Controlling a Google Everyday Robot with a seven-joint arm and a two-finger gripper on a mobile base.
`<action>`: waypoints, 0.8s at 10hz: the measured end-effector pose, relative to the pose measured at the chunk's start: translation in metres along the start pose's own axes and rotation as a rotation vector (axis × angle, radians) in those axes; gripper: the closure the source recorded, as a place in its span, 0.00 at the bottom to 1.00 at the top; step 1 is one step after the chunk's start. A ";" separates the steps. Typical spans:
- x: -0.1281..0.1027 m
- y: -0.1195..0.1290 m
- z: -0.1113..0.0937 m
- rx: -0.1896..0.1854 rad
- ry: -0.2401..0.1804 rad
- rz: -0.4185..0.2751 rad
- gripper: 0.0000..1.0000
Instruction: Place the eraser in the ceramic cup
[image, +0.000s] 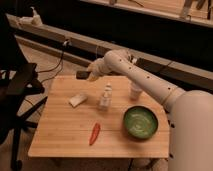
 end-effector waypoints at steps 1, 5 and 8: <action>-0.002 -0.004 -0.007 -0.002 0.004 -0.003 0.72; 0.008 -0.004 -0.002 0.003 0.046 0.020 1.00; 0.032 -0.009 -0.023 0.049 0.090 0.070 1.00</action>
